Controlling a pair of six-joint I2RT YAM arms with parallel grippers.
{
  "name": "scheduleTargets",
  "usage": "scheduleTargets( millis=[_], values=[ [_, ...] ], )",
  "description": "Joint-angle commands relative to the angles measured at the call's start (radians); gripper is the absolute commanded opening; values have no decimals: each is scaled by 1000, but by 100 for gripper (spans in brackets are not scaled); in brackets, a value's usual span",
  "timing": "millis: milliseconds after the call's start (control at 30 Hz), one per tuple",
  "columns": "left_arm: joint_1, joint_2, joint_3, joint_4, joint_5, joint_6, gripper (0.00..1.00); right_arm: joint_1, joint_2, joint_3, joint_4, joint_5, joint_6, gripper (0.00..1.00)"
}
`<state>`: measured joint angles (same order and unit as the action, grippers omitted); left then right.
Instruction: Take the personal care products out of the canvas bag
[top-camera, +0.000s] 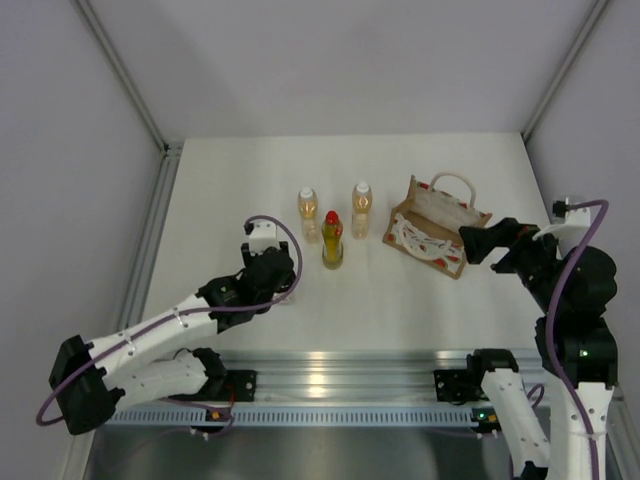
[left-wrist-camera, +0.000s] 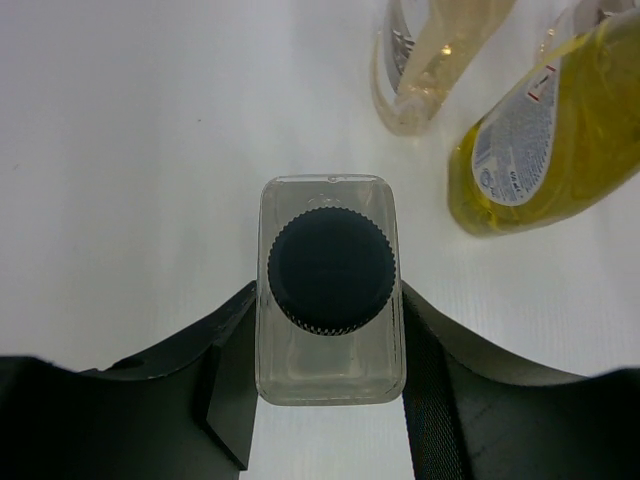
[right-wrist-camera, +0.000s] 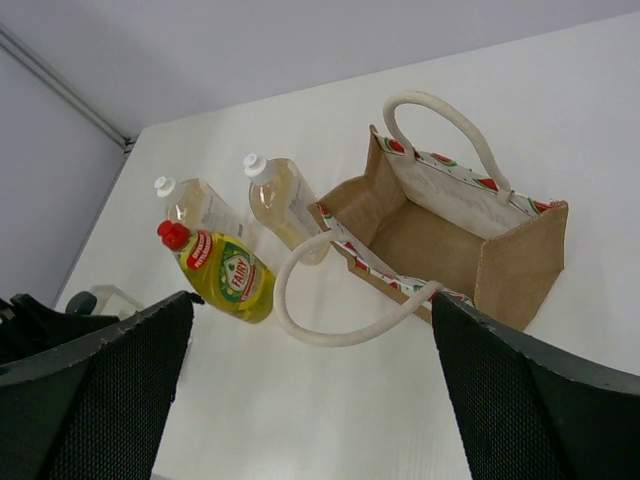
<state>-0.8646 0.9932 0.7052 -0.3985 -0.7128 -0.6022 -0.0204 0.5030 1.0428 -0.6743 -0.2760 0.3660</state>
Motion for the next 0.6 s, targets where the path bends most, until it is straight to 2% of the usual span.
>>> scheduleTargets(
  millis=[0, 200, 567],
  values=[
    [-54, -10, 1, 178, -119, -34, 0, 13, -15, -10, -28, 9, -18, 99],
    [-85, 8, -19, 225, -132, -74, 0, 13, -14, -18, -27, 9, -18, 100],
    [-100, 134, 30, 253, -182, -105, 0, 13, -14, -32, -25, 18, -19, 99]
  ],
)
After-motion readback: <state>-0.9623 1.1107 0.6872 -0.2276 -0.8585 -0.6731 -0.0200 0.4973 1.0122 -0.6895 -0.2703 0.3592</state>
